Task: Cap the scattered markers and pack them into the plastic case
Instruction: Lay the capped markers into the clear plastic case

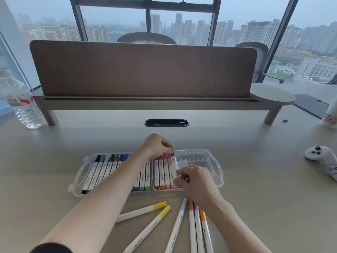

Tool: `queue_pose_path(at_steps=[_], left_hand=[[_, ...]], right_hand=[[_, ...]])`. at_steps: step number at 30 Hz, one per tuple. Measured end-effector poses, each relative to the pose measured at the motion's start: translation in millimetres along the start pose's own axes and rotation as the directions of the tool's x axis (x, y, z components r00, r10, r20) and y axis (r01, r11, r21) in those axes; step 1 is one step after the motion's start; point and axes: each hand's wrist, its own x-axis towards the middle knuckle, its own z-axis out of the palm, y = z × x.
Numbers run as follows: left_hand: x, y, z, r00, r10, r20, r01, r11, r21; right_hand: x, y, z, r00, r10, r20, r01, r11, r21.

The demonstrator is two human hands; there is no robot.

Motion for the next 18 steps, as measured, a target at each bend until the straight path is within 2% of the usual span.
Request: queue_pose_path(at_steps=[6,10,14,18], left_hand=[[2.1,8.5,1.7,0.994,-0.107,-0.008,0.107,0.988,0.108],[3.4,13.7,1.1,0.993,-0.118,0.007,0.115,0.982,0.149],[-7.1,6.2,-0.2,1.000,-0.007,-0.010,0.009,0.984,0.178],[-24.5,-5.4,0.3,0.972,0.156,-0.175,-0.117,0.969,0.218]], right_hand=[[4.5,4.6,4.5,0.998,-0.053,0.024,0.054,0.997,-0.049],[4.5,10.2,1.6,0.994,-0.089,0.065,0.094,0.992,-0.084],[1.5,18.7,-5.0,0.997,-0.069,0.024,0.068,0.997,0.025],[-6.3,23.2,-14.2,0.999,-0.038,-0.022,0.039,0.999,0.028]])
